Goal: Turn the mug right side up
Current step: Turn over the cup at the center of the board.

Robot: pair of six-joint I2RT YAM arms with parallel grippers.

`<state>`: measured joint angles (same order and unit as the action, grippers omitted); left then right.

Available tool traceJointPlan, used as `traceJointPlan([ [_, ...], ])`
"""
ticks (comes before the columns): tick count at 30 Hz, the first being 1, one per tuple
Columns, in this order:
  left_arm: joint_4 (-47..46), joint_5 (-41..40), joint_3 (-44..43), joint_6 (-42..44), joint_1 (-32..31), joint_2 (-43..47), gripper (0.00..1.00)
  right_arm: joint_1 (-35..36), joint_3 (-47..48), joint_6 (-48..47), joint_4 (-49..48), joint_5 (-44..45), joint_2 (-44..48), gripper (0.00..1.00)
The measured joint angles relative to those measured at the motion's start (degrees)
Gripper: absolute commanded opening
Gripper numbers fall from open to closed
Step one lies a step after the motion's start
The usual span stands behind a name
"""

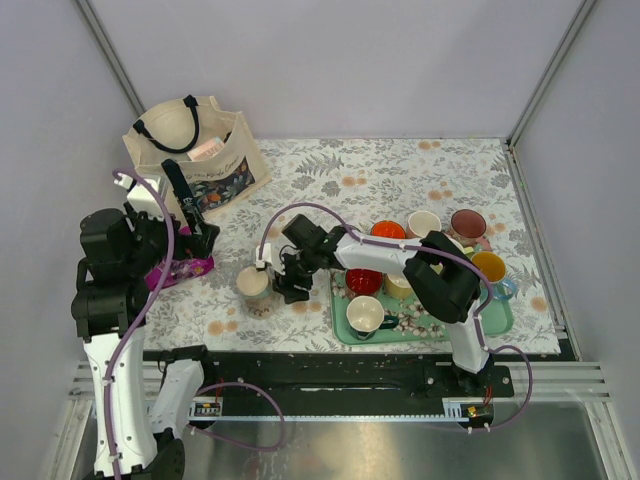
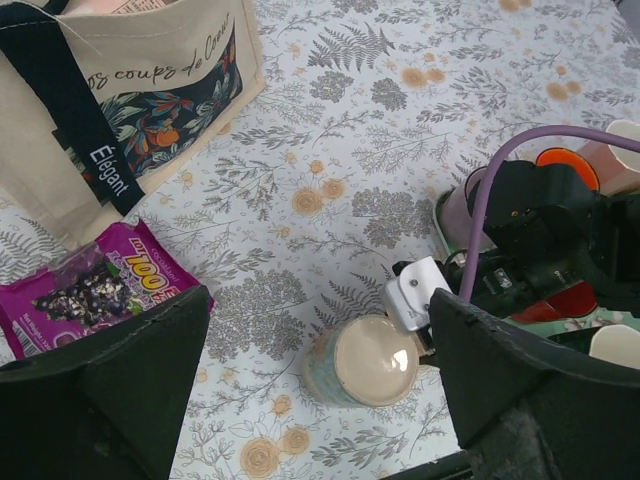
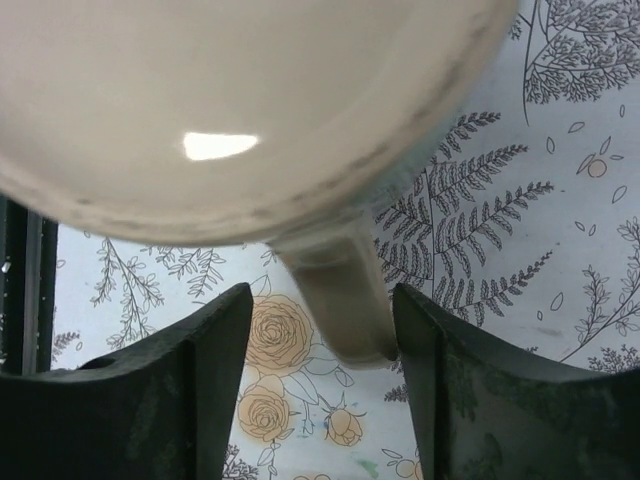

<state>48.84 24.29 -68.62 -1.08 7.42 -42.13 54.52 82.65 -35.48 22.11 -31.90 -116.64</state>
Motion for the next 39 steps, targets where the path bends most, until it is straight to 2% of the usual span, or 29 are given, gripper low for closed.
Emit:
traceJointPlan([
  [3, 0.26, 1.73, 0.00, -0.52, 1.31, 0.15, 0.92, 0.00, -0.76, 1.88, -1.86, 0.33, 0.00, 0.53],
  [7, 1.07, 3.28, 0.00, -0.72, 2.58, 0.02, 0.91, 0.00, -0.94, 3.87, -3.52, 0.33, -0.28, 0.49],
  [9, 1.29, 3.93, 0.00, -0.57, 2.78, 0.02, 0.91, 0.00, -0.94, 4.55, -4.26, 0.26, -0.68, 0.44],
  [11, 1.36, 4.42, 0.00, -0.26, 2.78, 0.02, 0.91, 0.00, -0.94, 5.05, -4.76, 0.09, -1.09, 0.31],
  [14, 1.60, 4.63, 0.02, 0.79, 2.78, 0.02, 0.91, 0.26, -0.94, 5.66, -5.33, -1.88, -1.40, 0.03],
  [15, 1.77, 4.66, 0.00, 1.29, 2.78, 0.02, 0.91, 0.31, -0.87, 6.05, -5.97, -1.25, -1.40, 0.00],
  [21, 2.21, 5.11, 0.33, 6.10, 2.78, 0.63, 0.91, -0.28, -0.87, 7.23, -3.06, -3.45, -0.63, 0.00],
  [27, 2.62, 6.64, 0.79, 16.04, 2.78, 2.54, 0.93, -4.57, 2.84, 16.06, 7.52, -10.34, 1.42, 0.00],
  [30, 3.98, 9.01, 0.83, 25.22, 2.78, 4.39, 0.95, -9.07, 8.09, 22.60, 9.86, -14.86, 1.62, 0.00],
  [35, 6.80, 13.20, 2.99, 45.79, 2.78, 9.11, 0.97, -16.68, 16.04, 36.09, 8.98, -23.89, 2.69, 0.00],
  [37, 7.13, 14.14, 5.88, 53.77, 2.78, 11.52, 0.97, -18.23, 16.87, 43.21, 5.81, -28.06, 3.15, 0.00],
  [39, 6.64, 14.91, 9.31, 60.00, 2.78, 14.01, 0.97, -18.69, 14.19, 54.73, -3.32, -32.44, 4.39, 0.00],
])
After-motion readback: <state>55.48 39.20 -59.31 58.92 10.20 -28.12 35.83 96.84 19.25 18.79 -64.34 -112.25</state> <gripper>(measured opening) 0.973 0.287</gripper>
